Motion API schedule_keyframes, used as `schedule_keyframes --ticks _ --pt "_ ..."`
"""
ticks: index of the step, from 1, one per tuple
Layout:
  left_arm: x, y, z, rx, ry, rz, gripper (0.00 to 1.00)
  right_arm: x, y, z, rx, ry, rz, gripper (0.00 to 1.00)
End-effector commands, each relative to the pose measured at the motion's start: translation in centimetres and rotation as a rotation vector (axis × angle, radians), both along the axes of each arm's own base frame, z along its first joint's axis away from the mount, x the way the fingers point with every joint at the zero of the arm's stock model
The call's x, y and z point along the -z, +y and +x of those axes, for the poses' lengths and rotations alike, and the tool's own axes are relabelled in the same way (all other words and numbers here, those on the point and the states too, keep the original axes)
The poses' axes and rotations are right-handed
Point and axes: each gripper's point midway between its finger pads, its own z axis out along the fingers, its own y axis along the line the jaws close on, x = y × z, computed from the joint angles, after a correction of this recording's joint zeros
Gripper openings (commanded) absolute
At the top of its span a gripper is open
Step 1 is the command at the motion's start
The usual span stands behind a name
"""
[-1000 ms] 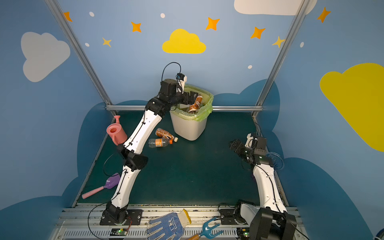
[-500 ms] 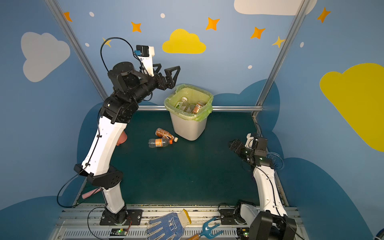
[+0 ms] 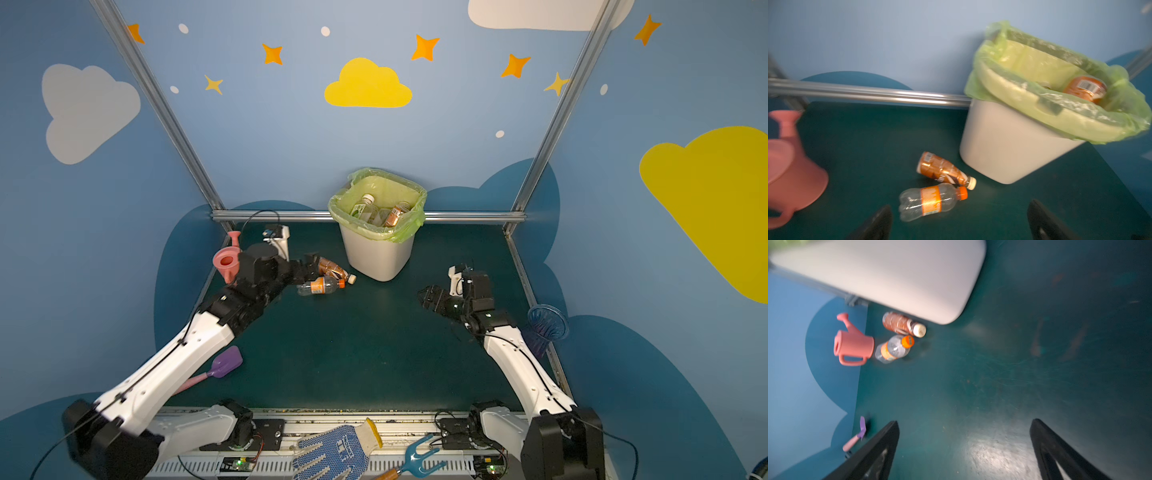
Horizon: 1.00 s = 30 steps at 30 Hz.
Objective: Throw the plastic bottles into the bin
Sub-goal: 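Lower the left gripper toward the clear orange-label bottle near the watering can, then grasp the clear orange-label bottle with the left gripper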
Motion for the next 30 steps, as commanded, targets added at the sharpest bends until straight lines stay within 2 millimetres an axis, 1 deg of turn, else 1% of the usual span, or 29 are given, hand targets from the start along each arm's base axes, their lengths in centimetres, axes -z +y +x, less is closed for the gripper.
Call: schedule_keyframes --ticks 1,3,5,7,10,12,14,16,19,25,26,27,30 --pt "2.4 4.7 -2.2 -0.191 0.010 -0.109 1.00 -1.5 2.5 1.9 -0.030 -0.085 -0.043 0.98" --pt "5.5 6.7 -3.5 -0.268 0.081 -0.183 1.00 -1.3 4.2 2.2 -0.066 -0.087 -0.078 0.98" --pt "8.4 7.9 -4.2 -0.330 0.168 -0.302 1.00 -0.9 5.2 2.5 -0.073 -0.075 -0.099 0.98" --pt "10.2 8.0 -3.9 -0.368 0.224 -0.420 1.00 -0.5 5.8 2.8 -0.067 -0.057 -0.090 0.98" --pt "11.9 6.8 -2.4 -0.383 0.292 -0.565 1.00 0.3 5.2 2.7 -0.027 -0.030 -0.098 0.98" --pt "12.9 6.1 -1.2 -0.411 0.335 -0.640 1.00 0.6 4.4 2.3 -0.006 -0.028 -0.124 0.98" --pt "13.8 5.6 0.1 -0.444 0.385 -0.699 1.00 0.9 3.0 1.7 0.030 -0.023 -0.161 0.98" --pt "14.6 4.9 1.1 -0.455 0.444 -0.718 1.00 1.3 1.3 1.1 0.082 -0.011 -0.207 0.98" --pt "15.7 4.5 2.2 -0.525 0.510 -0.712 1.00 1.6 -1.2 0.1 0.135 -0.011 -0.246 0.98" --pt "18.3 3.3 3.5 -0.658 0.632 -0.596 1.00 2.6 -5.5 -1.7 0.250 -0.001 -0.230 0.98" --pt "18.8 3.2 3.7 -0.678 0.644 -0.600 1.00 3.2 -6.2 -2.2 0.265 0.012 -0.226 0.98" --pt "19.5 2.9 3.8 -0.700 0.663 -0.614 1.00 3.5 -6.8 -2.5 0.283 0.015 -0.217 0.98" --pt "20.7 2.4 4.3 -0.761 0.696 -0.653 0.99 4.0 -8.3 -3.3 0.318 0.016 -0.205 0.98"
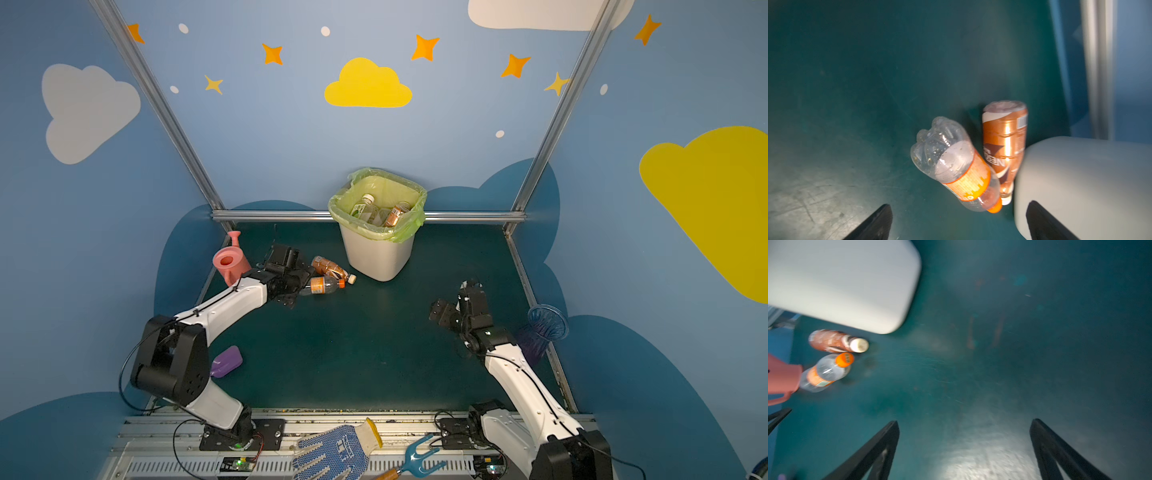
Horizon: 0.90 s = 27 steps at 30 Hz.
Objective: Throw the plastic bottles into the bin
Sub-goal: 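Grasp the clear orange-label bottle with the left gripper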
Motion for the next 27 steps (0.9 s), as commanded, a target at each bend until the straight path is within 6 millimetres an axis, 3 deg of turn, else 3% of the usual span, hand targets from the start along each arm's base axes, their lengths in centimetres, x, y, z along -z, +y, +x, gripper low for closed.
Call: schedule_keyframes --ticks 1,15,22,27 --pt "1.6 0.6 -0.9 -0.115 0.096 0.003 0.99 0.5 -1.4 -1.2 0.032 0.010 0.004 0.98" --pt "3.5 -1.9 2.2 -0.163 0.150 -0.014 0.96 2.9 -4.0 -2.7 0.083 0.047 0.005 0.98" --pt "5.3 -2.1 2.3 -0.175 0.202 -0.011 0.90 3.6 -4.7 -2.7 0.104 0.064 0.024 0.98" --pt "6.2 -2.0 2.4 -0.178 0.224 -0.013 0.79 3.9 -5.0 -2.7 0.117 0.071 0.042 0.98"
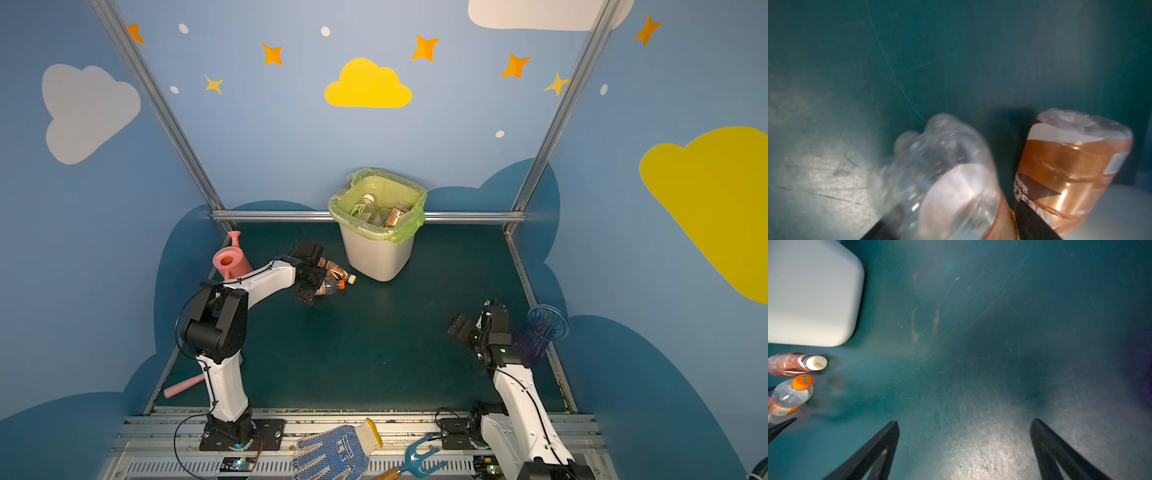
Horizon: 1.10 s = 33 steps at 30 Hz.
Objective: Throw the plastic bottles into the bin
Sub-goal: 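Grasp the clear orange-label bottle with the left gripper, then lift the orange-label bottle with the left gripper up over the bin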
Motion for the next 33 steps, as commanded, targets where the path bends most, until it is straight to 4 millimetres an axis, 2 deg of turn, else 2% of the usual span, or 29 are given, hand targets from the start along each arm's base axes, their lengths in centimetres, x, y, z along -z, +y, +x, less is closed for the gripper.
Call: schedule_keyframes --ticks 1,7,12,15,19,24,26,28,31,33 --pt "0.7 0.5 -0.3 -0.016 0.040 0.004 0.78 0.3 0.1 -0.1 -0.011 0.001 0.015 0.98" --pt "1.8 1.6 -1.1 -0.019 0.056 -0.005 0.64 0.3 -0.2 0.0 0.004 0.001 0.026 0.98" --pt "2.8 2.9 -2.2 -0.030 0.059 -0.033 0.63 0.4 -0.3 0.0 0.006 0.004 0.036 0.98" --pt "3.4 3.4 -2.2 -0.030 0.053 -0.069 0.69 0.4 -0.3 0.0 0.009 0.005 0.039 0.98" --pt "3.3 3.4 -2.0 0.000 0.056 -0.067 0.67 0.2 -0.4 0.0 0.008 0.005 0.041 0.98" --pt "2.0 3.4 -1.6 0.027 -0.006 -0.074 0.53 0.0 -0.5 -0.1 0.014 0.005 0.041 0.98" --pt "0.8 3.4 -1.0 0.041 -0.058 -0.090 0.47 -0.2 -0.5 -0.1 0.016 0.003 0.042 0.98" --pt "-1.4 3.2 -0.2 0.071 -0.130 -0.096 0.42 -0.3 -0.6 -0.1 0.018 0.001 0.040 0.98" --pt "-7.5 2.9 1.3 0.143 -0.290 -0.083 0.39 -0.5 -0.6 -0.1 0.019 -0.002 0.038 0.98" --pt "-13.2 2.9 2.3 0.180 -0.438 -0.065 0.39 -0.7 -0.7 0.1 0.020 -0.006 0.034 0.98"
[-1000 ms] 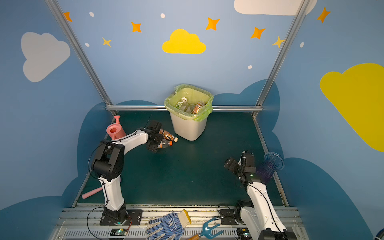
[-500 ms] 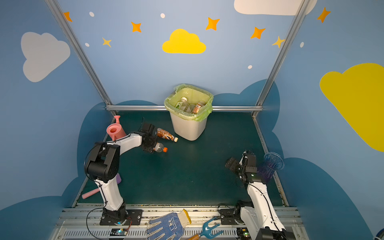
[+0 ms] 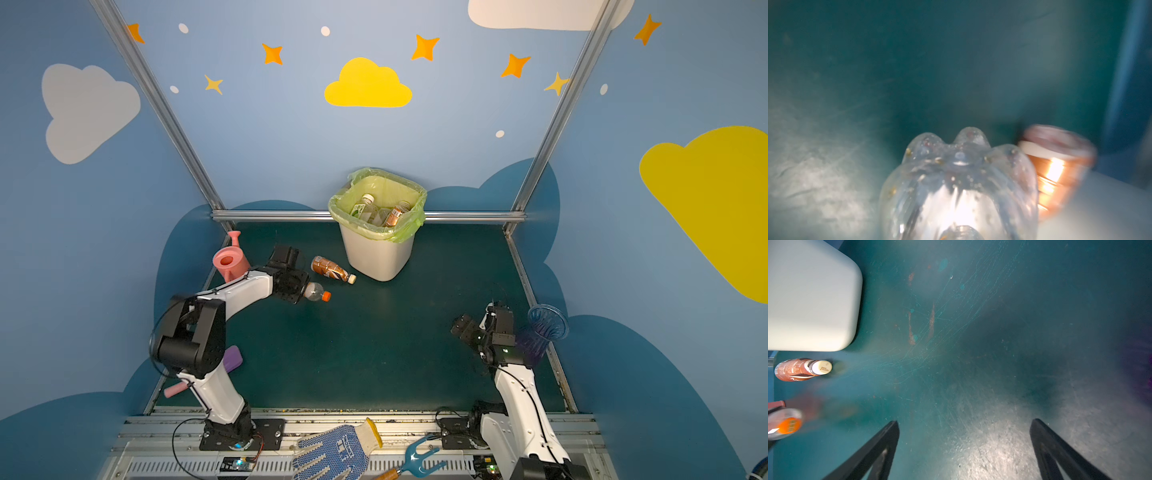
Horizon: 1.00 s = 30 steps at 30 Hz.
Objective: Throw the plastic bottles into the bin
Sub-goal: 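Lift the orange-label bottle with the left gripper up over the bin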
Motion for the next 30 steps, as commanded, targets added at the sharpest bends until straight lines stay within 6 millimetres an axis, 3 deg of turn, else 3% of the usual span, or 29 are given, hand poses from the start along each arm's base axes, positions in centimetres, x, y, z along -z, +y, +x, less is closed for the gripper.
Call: schedule_keyframes --ticks 1,5,7,8,10,12,13,16,17,18,19,21,24,26,28,30 --pt "-12.5 -0.3 3.1 0.077 -0.363 0.024 0.39 -1.0 -0.2 0.2 -0.006 -0.013 -0.011 0.98" --pt "-28.1 1.0 3.0 0.085 -0.766 0.109 0.42 -2.1 -0.6 0.8 -0.004 -0.028 -0.031 0.98" --pt "-34.5 1.9 1.8 0.067 -0.934 0.169 0.43 -2.8 -0.8 1.1 0.000 -0.043 -0.040 0.98" --pt "-37.3 2.0 1.3 0.064 -1.007 0.185 0.44 -3.2 -1.0 1.2 0.003 -0.054 -0.045 0.98" --pt "-41.0 1.4 1.0 0.097 -1.099 0.195 0.44 -3.9 -1.2 1.4 0.006 -0.073 -0.048 0.98" --pt "-42.4 -0.8 2.0 0.177 -1.121 0.196 0.45 -4.3 -1.3 1.4 0.010 -0.085 -0.047 0.98" --pt "-42.1 -3.0 2.8 0.243 -1.107 0.195 0.47 -4.4 -1.3 1.4 0.010 -0.089 -0.044 0.98" --pt "-39.0 -11.3 5.7 0.493 -1.001 0.199 0.54 -4.6 -0.7 1.6 -0.013 -0.101 -0.010 0.98" --pt "-37.0 -14.1 6.9 0.576 -0.935 0.213 0.58 -4.6 -0.4 1.8 -0.018 -0.101 0.005 0.98" --pt "-36.1 -15.8 7.9 0.618 -0.902 0.227 0.64 -4.6 -0.2 1.8 -0.022 -0.096 0.017 0.98" --pt "-35.2 -16.4 8.8 0.630 -0.854 0.249 0.70 -4.8 -0.1 1.8 -0.028 -0.095 0.026 0.98" --pt "-36.5 -16.6 9.3 0.632 -0.869 0.309 0.82 -5.3 0.0 1.6 -0.038 -0.091 0.024 0.98" --pt "-43.0 -15.8 7.4 0.583 -1.040 0.459 1.00 -5.8 -0.4 1.3 -0.039 -0.107 -0.017 0.98" --pt "-46.7 -14.6 5.8 0.532 -1.129 0.529 1.00 -6.0 -0.8 1.2 -0.027 -0.125 -0.031 0.98" --pt "-48.3 -13.7 4.8 0.513 -1.157 0.556 1.00 -6.0 -0.7 1.1 -0.022 -0.129 -0.020 0.98" --pt "-48.7 -13.5 3.9 0.515 -1.164 0.577 1.00 -5.8 -0.5 0.9 -0.020 -0.127 -0.001 0.98"
